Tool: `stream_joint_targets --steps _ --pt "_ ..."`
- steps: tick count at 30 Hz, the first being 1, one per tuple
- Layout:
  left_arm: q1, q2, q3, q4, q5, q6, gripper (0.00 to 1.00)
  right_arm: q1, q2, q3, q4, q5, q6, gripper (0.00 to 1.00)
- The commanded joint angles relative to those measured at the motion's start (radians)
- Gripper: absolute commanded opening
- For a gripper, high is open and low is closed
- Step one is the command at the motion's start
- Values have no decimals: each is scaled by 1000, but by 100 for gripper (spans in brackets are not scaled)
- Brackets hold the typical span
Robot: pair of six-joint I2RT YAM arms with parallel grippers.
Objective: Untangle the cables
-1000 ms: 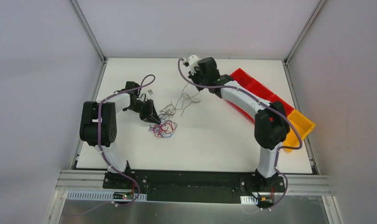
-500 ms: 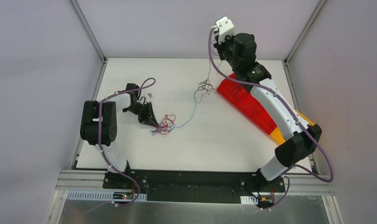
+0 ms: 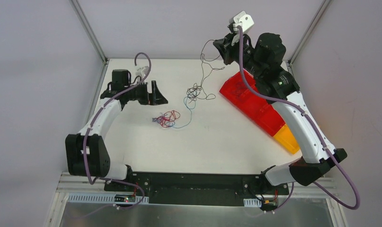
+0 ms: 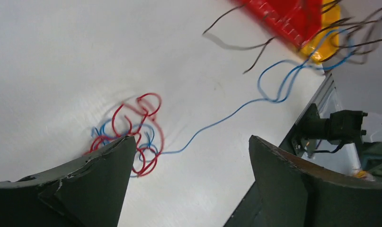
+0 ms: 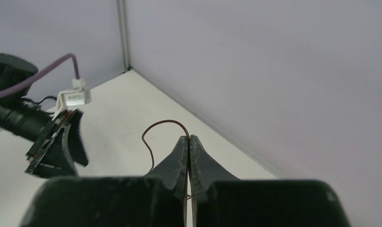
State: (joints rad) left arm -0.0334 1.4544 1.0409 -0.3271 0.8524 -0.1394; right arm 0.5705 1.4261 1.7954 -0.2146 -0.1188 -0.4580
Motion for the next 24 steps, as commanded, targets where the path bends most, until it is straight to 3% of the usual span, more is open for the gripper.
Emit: stream_joint_targets --steps 1,4,9,10,14,16,18,24 --pt "-74 -98 38 239 115 25 95 45 -35 26 -20 -85 77 0" --pt "-203 -99 62 257 101 110 95 75 -44 27 -20 -85 86 0" --pt "-347 -44 61 381 37 130 93 114 -54 40 -28 -63 99 0" --pt "-362 -22 69 391 34 130 88 122 -56 45 -29 -55 101 0" --pt "-353 55 77 312 5 143 26 135 -48 88 -3 36 82 0" --pt "-313 51 19 297 22 143 8 135 -32 125 14 127 36 0" --pt "-285 31 -47 262 23 153 0 131 -21 147 48 215 -20 0" --pt "-228 -8 -193 147 13 218 0 96 -9 172 133 280 -109 0"
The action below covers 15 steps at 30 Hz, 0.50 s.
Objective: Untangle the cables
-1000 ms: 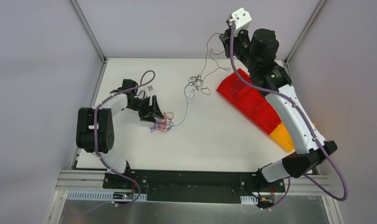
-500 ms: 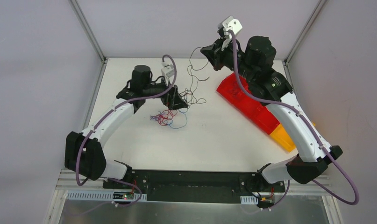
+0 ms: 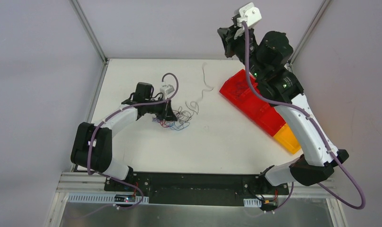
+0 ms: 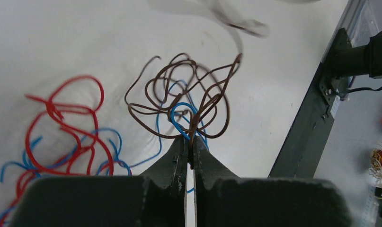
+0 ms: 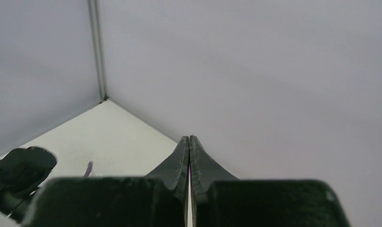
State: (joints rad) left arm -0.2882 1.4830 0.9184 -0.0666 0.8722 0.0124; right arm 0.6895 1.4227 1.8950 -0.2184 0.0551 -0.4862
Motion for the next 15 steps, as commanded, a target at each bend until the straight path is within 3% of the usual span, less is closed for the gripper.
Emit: stream_joint_targets --steps 1,4,7,8,9,10,13,15 --pt "43 -39 -82 -131 -11 71 0 -34 0 80 141 111 -86 0" --pt "100 -42 -92 -188 -10 94 0 -92 2 97 126 91 -72 0" --pt "122 -54 -73 -223 -5 118 0 -161 5 137 -100 -119 12 0" --pt "122 -57 -63 -236 -1 128 0 -176 4 129 -200 -203 47 5" --pt "123 -58 -55 -246 -1 134 0 -185 2 103 -292 -278 81 13" --pt "122 -55 -47 -255 -6 136 0 -189 -1 57 -375 -353 99 32" --pt "123 -33 -19 -301 -30 149 0 -188 -13 -162 -511 -499 78 76" --pt "123 -19 -3 -326 -34 152 0 -187 1 -283 -505 -523 77 90"
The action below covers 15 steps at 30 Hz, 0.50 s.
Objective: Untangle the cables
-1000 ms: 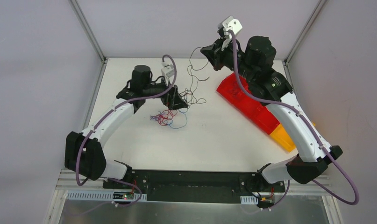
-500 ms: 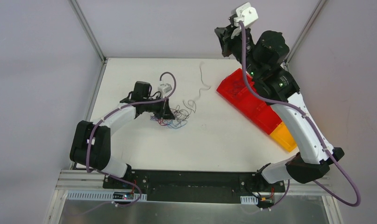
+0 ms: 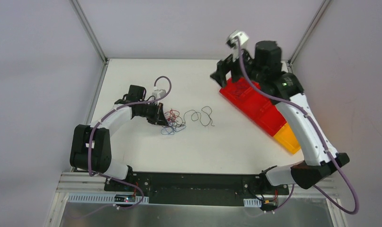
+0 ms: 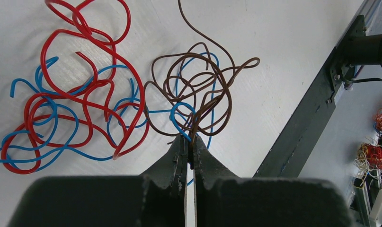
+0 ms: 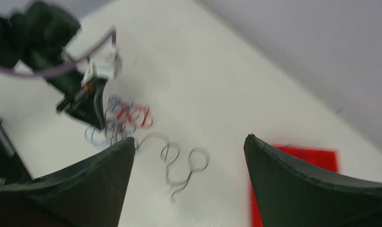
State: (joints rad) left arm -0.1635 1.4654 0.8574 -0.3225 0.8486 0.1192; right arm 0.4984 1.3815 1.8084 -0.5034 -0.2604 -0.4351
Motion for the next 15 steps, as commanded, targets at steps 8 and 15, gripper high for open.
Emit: stream_joint_targets --steps 8,15 --pt "-2 31 88 -82 -6 27 0 21 315 -265 -102 -273 156 99" --pt "-2 48 105 -85 -25 15 0 145 574 -183 -9 -167 227 98"
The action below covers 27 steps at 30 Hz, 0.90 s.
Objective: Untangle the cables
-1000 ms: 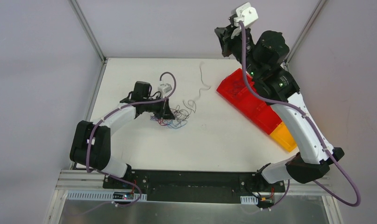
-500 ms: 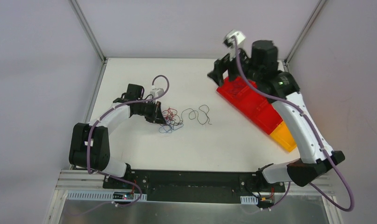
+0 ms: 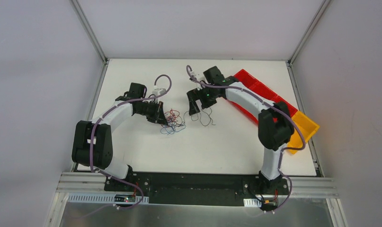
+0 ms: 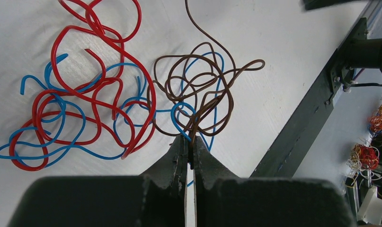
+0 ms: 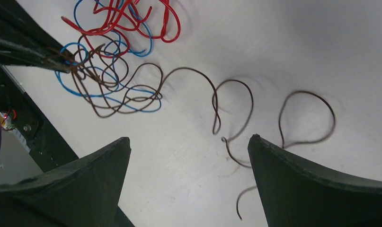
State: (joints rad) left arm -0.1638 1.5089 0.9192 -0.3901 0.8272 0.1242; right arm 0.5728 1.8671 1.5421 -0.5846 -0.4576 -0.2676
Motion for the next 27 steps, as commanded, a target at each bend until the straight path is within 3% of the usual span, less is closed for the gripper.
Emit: stream_joint_targets --steps 1,3,5,7,9,10,15,20,27 --pt "-3 1 43 -18 -5 5 0 84 117 90 87 73 58 96" --pt "-2 -9 38 -19 -10 -7 0 104 163 97 118 169 42 86" --pt "-1 -28 26 -24 -14 -9 0 108 204 115 117 260 32 69" --pt "4 -53 13 -41 -14 -7 0 107 220 132 90 341 10 44" --pt "20 -79 0 -84 -8 19 0 106 198 116 86 402 -30 7" --pt "31 -92 -5 -111 -6 47 0 104 174 94 102 438 -51 0" --pt "97 -114 2 -328 -57 268 0 54 -11 22 193 601 -126 0" --pt "152 -55 18 -440 -154 443 0 -30 -164 153 204 617 -73 0" --pt "185 61 75 -448 -181 459 0 -63 -264 351 214 626 -27 0"
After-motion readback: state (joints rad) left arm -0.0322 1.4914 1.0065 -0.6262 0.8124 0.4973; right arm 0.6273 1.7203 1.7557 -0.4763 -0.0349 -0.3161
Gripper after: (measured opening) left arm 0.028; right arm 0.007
